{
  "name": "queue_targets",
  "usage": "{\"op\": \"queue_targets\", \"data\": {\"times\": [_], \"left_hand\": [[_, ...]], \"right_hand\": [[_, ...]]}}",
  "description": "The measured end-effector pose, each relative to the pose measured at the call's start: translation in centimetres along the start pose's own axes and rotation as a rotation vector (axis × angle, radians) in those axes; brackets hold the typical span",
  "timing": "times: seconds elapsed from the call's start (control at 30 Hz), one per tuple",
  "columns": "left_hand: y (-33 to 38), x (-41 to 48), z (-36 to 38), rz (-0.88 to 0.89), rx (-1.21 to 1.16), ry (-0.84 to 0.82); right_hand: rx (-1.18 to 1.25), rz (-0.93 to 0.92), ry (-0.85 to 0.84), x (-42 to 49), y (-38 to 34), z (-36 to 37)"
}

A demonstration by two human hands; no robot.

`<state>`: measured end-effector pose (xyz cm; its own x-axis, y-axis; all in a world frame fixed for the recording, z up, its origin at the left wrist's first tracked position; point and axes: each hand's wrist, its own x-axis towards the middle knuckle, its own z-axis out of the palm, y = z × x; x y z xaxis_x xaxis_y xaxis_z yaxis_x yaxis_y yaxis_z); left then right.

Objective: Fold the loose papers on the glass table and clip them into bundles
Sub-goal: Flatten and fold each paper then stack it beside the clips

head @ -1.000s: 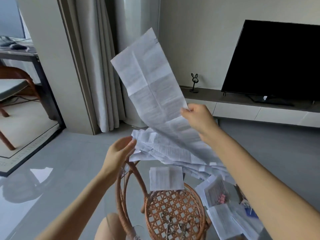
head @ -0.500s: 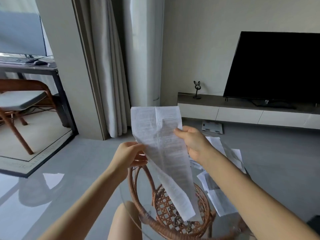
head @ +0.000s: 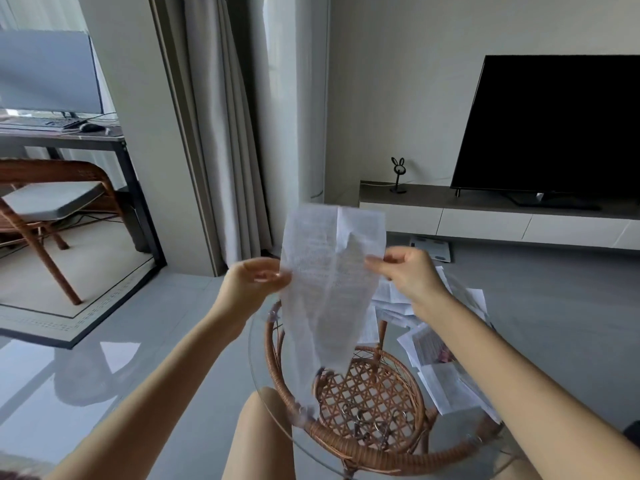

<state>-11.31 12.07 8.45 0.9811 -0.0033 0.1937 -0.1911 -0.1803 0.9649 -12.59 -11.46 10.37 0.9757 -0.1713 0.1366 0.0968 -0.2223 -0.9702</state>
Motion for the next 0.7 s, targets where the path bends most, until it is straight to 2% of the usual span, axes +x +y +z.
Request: {"op": "queue_targets", "data": {"times": [0.1,0.17,0.23,0.3,0.43,0.53,0.7], "left_hand": [[1.6,1.8,0.0,0.237,0.117,0.154],[1.9,2.2,-0.3,0.326,0.146,0.198],[1.0,1.8,-0.6,0.402,0.172,0.217],[-0.9,0.5,-0.6,0.514,0.313,0.204],[-6.5,-2.8,-0.3,0.537,0.564,0.052],[-10.1,-5.2,0.0,0.552,0.642,-0.088],[-13.0,-6.9,1.5,0.316,0.764,-0.456]], "right_hand": [[0.031,-0.159,0.038,0.4,-2.2,-0.3],[0.011,-0.202,0.025,-0.2,-2.7,-0.5],[-0.069,-0.182,-0.020,-1.2,-1.7,-1.0],[-0.116,-0.098,-0.097,-2.6,0.1,-1.7],[-0.168,0.069,-0.190,-4.9,6.3,-2.5],[-0.336,0.044,-0.319,-6.8,10.6,-2.1],[-0.479,0.084,-0.359,-8.0,15.5,-2.0]]}}
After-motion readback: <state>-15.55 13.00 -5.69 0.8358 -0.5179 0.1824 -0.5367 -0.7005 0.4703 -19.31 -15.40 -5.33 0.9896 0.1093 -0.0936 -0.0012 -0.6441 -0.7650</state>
